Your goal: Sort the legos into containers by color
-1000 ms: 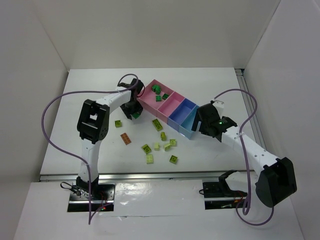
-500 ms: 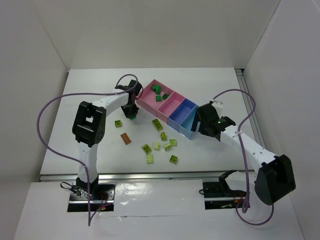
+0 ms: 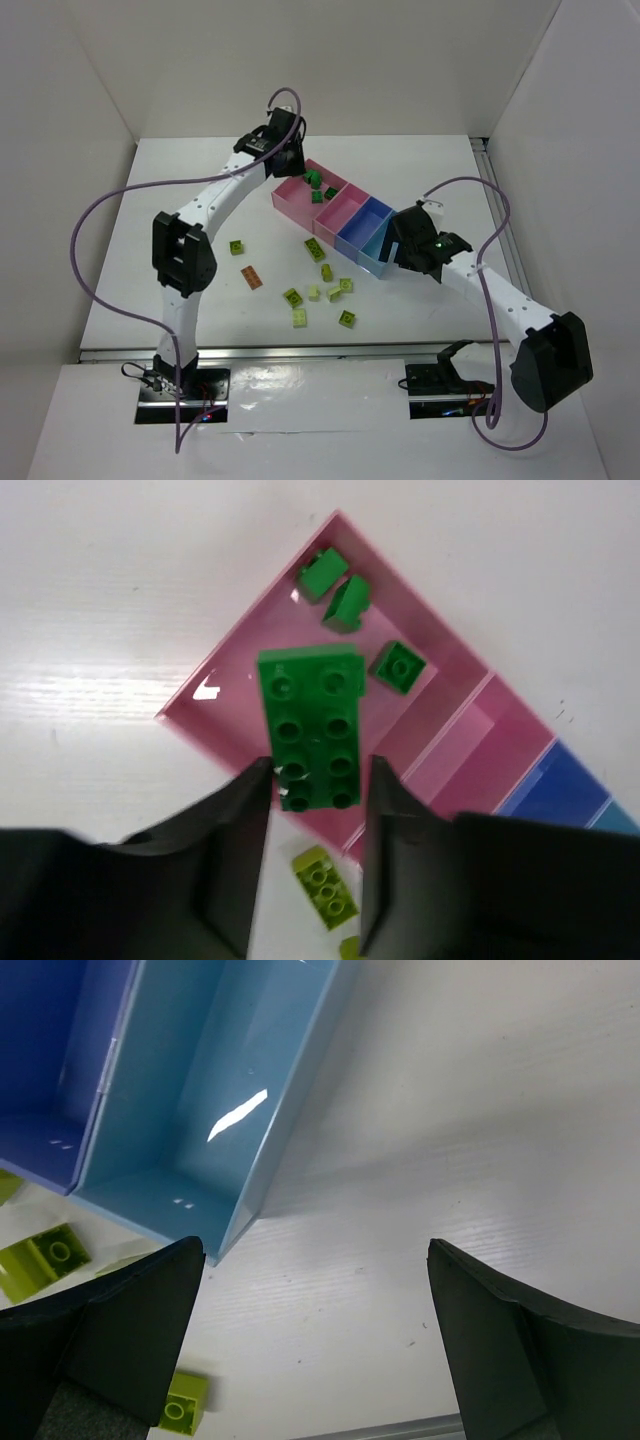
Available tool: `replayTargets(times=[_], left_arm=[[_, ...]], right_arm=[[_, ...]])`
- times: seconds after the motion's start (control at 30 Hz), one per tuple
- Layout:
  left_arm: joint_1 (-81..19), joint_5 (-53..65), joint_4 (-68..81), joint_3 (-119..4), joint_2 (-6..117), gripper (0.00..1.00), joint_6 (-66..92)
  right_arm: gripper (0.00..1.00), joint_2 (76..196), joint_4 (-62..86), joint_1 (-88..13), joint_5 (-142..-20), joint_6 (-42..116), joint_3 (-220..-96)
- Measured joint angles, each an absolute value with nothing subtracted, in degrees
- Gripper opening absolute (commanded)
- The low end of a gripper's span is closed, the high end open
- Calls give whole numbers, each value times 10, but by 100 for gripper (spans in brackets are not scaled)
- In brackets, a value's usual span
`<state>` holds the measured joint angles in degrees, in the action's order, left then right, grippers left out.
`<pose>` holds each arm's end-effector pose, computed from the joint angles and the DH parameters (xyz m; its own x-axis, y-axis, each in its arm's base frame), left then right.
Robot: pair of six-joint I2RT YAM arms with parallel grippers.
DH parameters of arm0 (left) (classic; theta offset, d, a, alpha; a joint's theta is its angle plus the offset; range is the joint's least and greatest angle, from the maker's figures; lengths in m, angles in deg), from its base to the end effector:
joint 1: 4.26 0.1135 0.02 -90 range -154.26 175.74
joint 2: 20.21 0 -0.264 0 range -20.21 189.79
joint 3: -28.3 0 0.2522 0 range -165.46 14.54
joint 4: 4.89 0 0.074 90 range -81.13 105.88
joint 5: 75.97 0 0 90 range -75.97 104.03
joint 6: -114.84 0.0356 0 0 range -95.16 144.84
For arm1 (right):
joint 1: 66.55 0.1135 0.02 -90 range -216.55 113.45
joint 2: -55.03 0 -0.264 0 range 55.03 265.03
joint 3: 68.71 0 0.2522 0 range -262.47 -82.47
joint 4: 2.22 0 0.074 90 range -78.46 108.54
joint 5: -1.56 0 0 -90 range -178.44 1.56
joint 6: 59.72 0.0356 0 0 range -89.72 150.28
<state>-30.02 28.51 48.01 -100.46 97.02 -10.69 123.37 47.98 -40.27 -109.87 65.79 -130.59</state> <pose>0.4265 -0.1959 0.3270 -0.6307 -0.3204 -0.7068 -0.1410 0.9429 -0.3016 0.2138 0.0911 0.2410 -0.7446 0.2353 -0.6247 0.2462 0.9666 0.0708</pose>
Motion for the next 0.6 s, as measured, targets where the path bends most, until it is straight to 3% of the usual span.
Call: replayTargets(times=[0.07,0.1,0.13,0.23,0.37,0.6], left_arm=[[-302,281,484,-1050,1010,70,-99],[-302,278,488,-1063,1027,89,-95],[-302,275,496,-1073,1040,93,-90],[-302,269,512,-1090,1072,96,-82],[-302,261,528,-1081,1060,92,-70],[-286,229,534,-964,896,91,-63]], right_arm=[[100,1223,480,-401,-1094,655,-1308],[100,1216,480,-400,-1090,653,-1309],[100,1205,480,-399,-1087,649,-1309],[100,1162,480,-396,-1072,636,-1309],[93,1110,473,-393,-1051,638,-1305],[89,1165,414,-323,-987,654,-1288]])
